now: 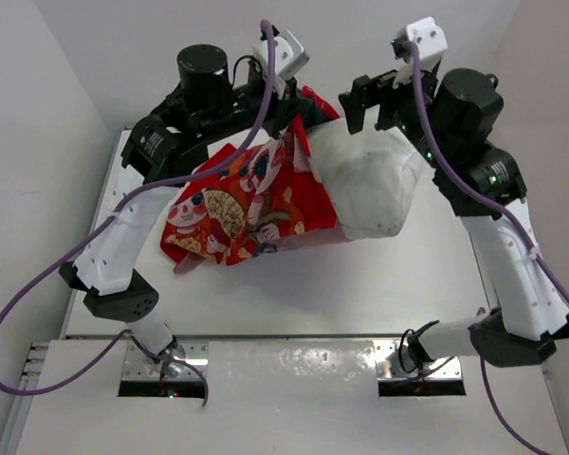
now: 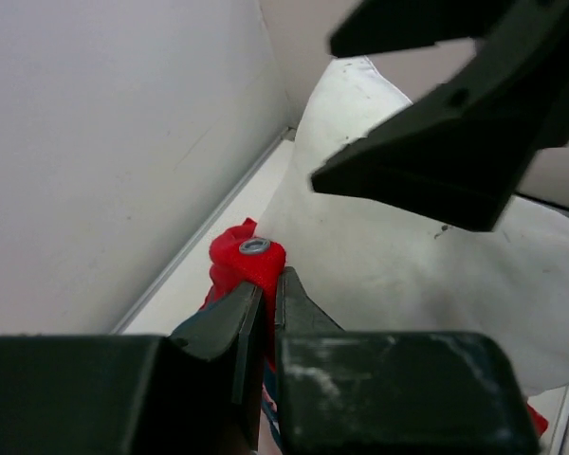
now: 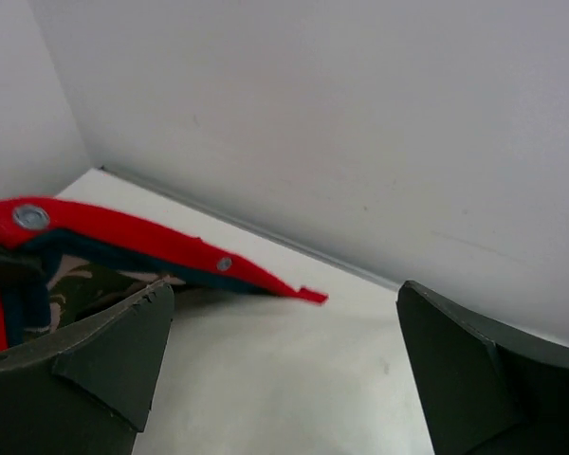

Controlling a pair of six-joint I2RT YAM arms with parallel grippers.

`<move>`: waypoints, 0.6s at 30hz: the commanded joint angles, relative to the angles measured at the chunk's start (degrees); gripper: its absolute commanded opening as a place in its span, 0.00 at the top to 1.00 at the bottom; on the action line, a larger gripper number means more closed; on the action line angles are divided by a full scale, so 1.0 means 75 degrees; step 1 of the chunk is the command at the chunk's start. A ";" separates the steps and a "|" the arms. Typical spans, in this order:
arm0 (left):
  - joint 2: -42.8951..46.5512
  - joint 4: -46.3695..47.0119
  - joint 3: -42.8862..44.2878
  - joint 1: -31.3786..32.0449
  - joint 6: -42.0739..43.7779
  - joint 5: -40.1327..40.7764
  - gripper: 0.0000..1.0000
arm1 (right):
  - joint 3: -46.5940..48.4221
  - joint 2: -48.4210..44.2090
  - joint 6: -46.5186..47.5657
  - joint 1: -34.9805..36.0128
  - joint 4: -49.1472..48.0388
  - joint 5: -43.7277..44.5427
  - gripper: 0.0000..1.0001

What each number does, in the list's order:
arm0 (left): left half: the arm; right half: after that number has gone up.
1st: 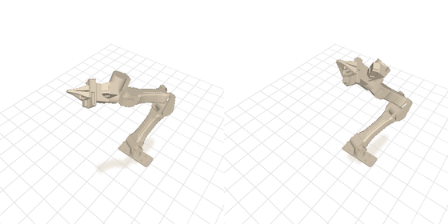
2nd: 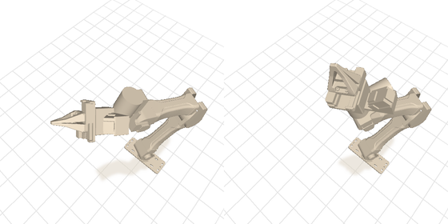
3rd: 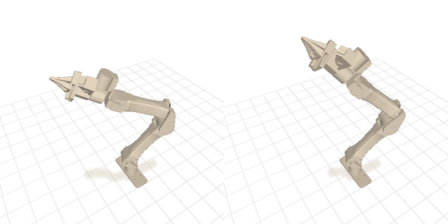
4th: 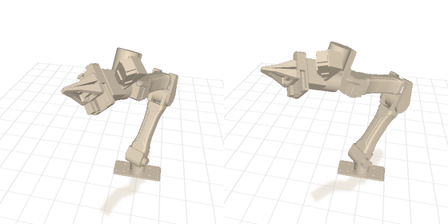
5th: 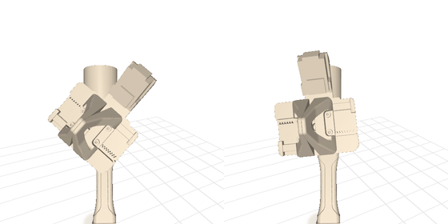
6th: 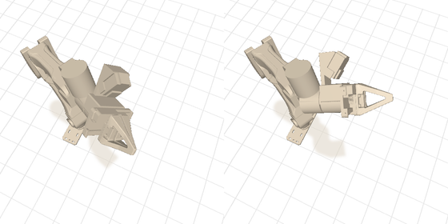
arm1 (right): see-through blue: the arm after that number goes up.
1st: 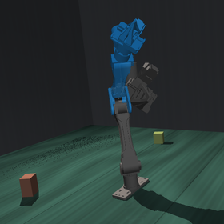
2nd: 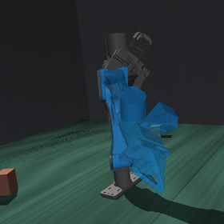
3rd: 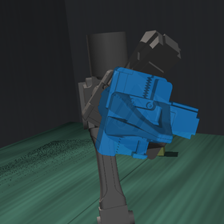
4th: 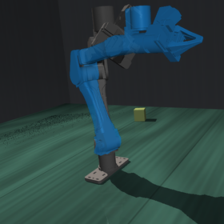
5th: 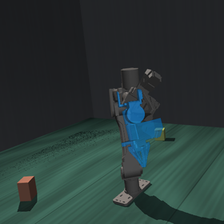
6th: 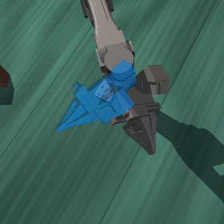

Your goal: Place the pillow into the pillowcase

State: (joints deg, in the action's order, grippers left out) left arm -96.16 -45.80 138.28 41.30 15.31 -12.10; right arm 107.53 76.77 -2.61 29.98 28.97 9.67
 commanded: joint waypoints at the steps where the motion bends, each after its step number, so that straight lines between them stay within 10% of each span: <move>1: 0.0750 0.0857 -0.0026 0.0212 0.0291 -0.0344 1.00 | 0.0826 0.0953 0.1295 -0.0024 0.1690 -0.1042 0.01; 18: 0.1301 0.0037 -0.0460 0.0177 -0.0038 -0.0918 1.00 | -0.3098 0.0579 0.0538 -0.0563 -0.2172 -0.2121 0.05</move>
State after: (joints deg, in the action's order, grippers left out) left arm -91.70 -52.10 133.27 42.46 15.62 -15.75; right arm 86.61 81.03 6.46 27.00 25.23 -6.02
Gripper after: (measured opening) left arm 0.040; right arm 0.962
